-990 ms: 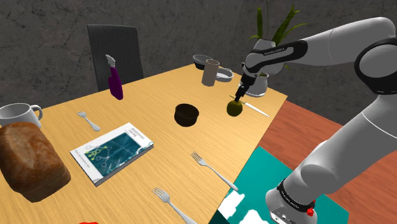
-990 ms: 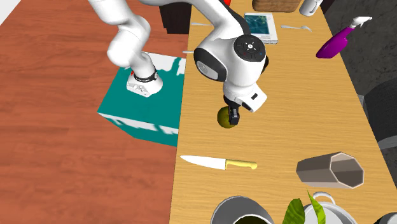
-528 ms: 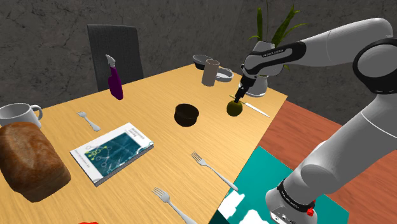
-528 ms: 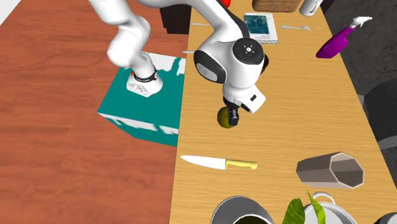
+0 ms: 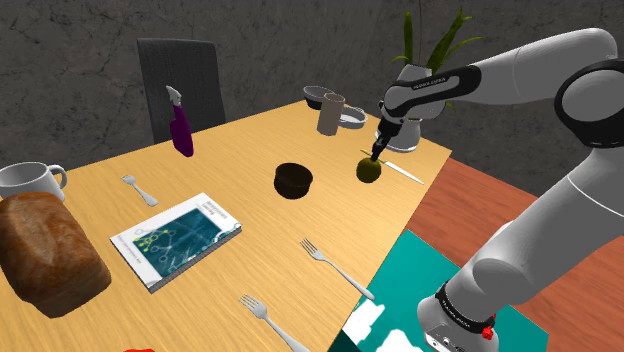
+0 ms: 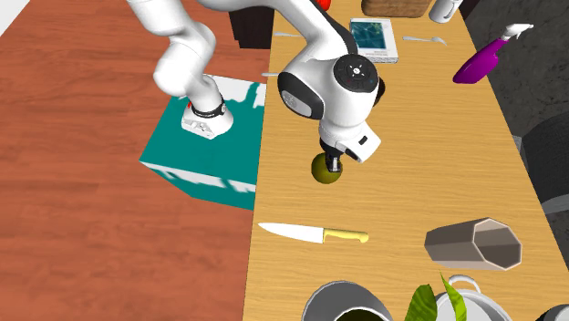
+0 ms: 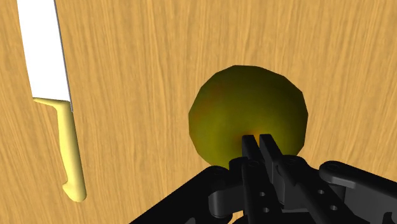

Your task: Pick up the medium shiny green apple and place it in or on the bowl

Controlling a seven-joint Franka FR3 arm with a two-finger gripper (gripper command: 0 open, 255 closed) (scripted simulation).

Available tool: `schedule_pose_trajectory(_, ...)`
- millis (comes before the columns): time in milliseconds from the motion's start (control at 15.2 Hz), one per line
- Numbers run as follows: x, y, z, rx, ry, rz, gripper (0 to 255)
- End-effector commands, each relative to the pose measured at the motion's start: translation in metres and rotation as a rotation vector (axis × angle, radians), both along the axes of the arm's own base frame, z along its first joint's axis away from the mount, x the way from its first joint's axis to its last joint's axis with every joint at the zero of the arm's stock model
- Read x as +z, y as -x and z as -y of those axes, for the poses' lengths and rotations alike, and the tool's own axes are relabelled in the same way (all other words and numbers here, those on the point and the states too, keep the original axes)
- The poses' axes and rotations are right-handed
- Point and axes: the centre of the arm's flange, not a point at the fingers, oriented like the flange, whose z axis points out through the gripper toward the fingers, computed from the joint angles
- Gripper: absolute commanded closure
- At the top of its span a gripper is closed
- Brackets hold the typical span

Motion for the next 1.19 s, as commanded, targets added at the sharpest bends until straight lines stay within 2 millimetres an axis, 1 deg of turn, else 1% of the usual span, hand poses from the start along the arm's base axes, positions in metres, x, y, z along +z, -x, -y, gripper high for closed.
schedule_pose_trajectory(0,0.0,0.0,0.0,0.0,0.0,0.0,255)
schedule_pose_trajectory(132,0.0,0.0,0.0,0.0,0.0,0.0,255)
schedule_pose_trajectory(1122,0.079,0.0,0.0,0.0,0.0,0.0,255)
